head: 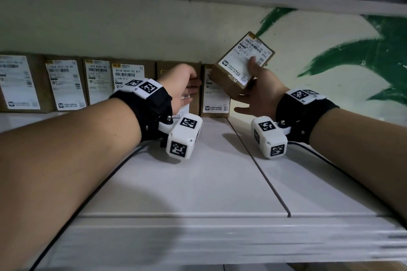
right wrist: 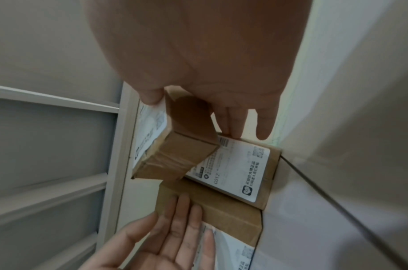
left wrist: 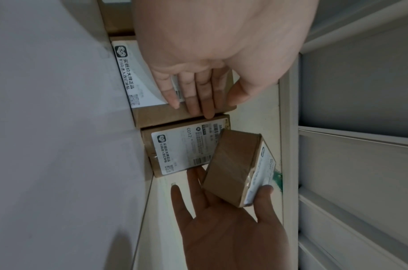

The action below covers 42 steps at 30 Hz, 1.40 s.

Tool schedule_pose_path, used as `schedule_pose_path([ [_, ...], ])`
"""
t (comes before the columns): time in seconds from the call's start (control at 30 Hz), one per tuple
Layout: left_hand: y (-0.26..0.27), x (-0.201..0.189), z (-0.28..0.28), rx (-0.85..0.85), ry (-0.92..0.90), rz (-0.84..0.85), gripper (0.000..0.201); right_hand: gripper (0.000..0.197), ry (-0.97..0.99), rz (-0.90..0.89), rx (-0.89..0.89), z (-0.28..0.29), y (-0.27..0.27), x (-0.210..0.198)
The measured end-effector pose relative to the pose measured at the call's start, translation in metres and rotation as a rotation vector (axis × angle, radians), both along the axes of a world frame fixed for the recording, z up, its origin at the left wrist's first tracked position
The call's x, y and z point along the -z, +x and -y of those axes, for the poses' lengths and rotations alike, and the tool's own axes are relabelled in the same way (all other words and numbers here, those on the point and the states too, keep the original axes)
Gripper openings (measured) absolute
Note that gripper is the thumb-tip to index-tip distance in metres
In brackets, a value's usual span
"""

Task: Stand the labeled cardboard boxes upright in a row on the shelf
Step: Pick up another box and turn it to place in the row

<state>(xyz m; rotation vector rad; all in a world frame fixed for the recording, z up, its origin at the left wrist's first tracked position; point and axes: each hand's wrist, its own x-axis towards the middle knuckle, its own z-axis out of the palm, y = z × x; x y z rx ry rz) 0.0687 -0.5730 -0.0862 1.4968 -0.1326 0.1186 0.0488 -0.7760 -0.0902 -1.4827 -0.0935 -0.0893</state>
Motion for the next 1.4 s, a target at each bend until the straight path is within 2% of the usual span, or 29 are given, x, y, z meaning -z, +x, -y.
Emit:
schedule_pose_path([
  [0.1, -0.006, 0.000, 0.001, 0.027, 0.015, 0.007, 0.014, 0.081, -0.004, 0.034, 0.071, 0.004, -0.002, 0.001],
  [0.23, -0.014, -0.003, 0.006, 0.077, -0.008, 0.018, 0.015, 0.057, -0.035, 0.242, 0.192, 0.010, -0.011, -0.011],
  [0.3, -0.019, -0.008, 0.008, 0.099, -0.054, 0.052, 0.013, 0.050, -0.047, 0.288, 0.163, 0.015, -0.017, -0.016],
  [0.37, -0.023, -0.012, 0.011, 0.132, -0.072, 0.094, 0.021, 0.048, -0.065, 0.312, 0.117, 0.018, -0.021, -0.017],
  [0.43, -0.027, -0.015, 0.016, 0.180, -0.053, 0.126, 0.033, 0.045, -0.088, 0.349, 0.084, 0.015, -0.022, -0.016],
  [0.5, -0.032, -0.015, 0.020, 0.206, 0.002, 0.138, 0.036, 0.040, -0.084, 0.403, 0.048, 0.011, -0.022, -0.015],
  [0.57, -0.032, -0.013, 0.020, 0.187, 0.069, 0.157, 0.033, 0.044, -0.136, 0.449, 0.026, 0.006, -0.024, -0.015],
  [0.63, -0.029, -0.011, 0.020, 0.141, 0.124, 0.165, 0.038, 0.058, -0.208, 0.474, 0.026, 0.004, -0.025, -0.015],
  [0.7, -0.027, -0.008, 0.021, 0.074, 0.145, 0.171, 0.045, 0.066, -0.236, 0.478, 0.049, 0.002, -0.027, -0.017],
  [0.73, -0.027, -0.007, 0.021, 0.046, 0.147, 0.185, 0.045, 0.064, -0.232, 0.476, 0.061, 0.000, -0.028, -0.018],
  [0.83, -0.032, -0.006, 0.024, 0.007, 0.194, 0.225, 0.041, 0.050, -0.204, 0.469, 0.058, -0.002, -0.034, -0.022],
  [0.97, -0.042, -0.014, 0.027, 0.000, 0.193, 0.243, 0.025, 0.050, -0.169, 0.514, 0.049, 0.001, -0.043, -0.030],
  [1.13, -0.058, -0.048, 0.050, -0.014, 0.168, 0.382, 0.013, 0.039, 0.050, 0.537, 0.235, 0.026, -0.045, -0.040],
  [1.17, -0.060, -0.056, 0.056, -0.030, 0.187, 0.390, 0.016, 0.038, 0.095, 0.519, 0.277, 0.031, -0.044, -0.041],
  [1.27, -0.057, -0.075, 0.077, -0.081, 0.314, 0.422, 0.032, 0.031, 0.175, 0.440, 0.351, 0.047, -0.038, -0.040],
  [1.4, -0.031, -0.074, 0.092, -0.134, 0.605, 0.340, 0.038, 0.026, 0.024, 0.274, 0.396, 0.059, -0.021, -0.030],
])
